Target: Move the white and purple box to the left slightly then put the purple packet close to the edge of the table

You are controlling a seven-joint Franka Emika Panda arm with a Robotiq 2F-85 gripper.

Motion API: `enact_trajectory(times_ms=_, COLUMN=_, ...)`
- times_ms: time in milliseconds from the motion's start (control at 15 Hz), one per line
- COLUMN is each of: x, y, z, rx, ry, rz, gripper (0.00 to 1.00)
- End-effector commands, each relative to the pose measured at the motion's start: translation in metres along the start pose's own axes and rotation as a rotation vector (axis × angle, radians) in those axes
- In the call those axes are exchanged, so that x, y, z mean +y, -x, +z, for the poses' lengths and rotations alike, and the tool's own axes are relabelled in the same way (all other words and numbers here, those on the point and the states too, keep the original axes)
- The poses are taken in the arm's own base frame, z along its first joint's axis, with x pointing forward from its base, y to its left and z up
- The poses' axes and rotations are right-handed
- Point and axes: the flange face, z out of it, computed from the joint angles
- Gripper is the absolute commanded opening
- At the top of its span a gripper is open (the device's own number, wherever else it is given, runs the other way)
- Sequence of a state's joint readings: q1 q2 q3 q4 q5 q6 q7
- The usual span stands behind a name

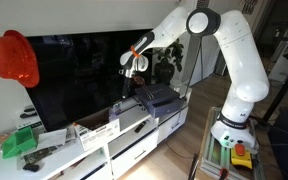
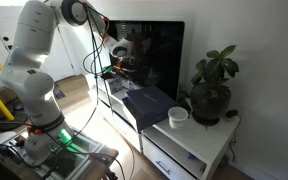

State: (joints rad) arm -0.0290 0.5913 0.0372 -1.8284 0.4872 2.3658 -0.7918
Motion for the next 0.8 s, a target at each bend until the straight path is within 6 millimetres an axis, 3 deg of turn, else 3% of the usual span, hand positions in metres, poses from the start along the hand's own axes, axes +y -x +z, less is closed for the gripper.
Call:
enact_trajectory(times_ms=0, x=0.000, y=0.000, z=-0.001, rx=-0.001, ry=0.000, rz=-0.001, gripper=1.00)
enact_trajectory(times_ms=467, x=-0.011, y=-0.020, z=0.004, rx=-0.010, ry=0.256, rz=-0.341, gripper=1.00)
enact_trajectory(times_ms=733, x=-0.010, y=-0.027, z=0.023, rx=0.017, ry=0.330, rz=-0.475, gripper=1.00)
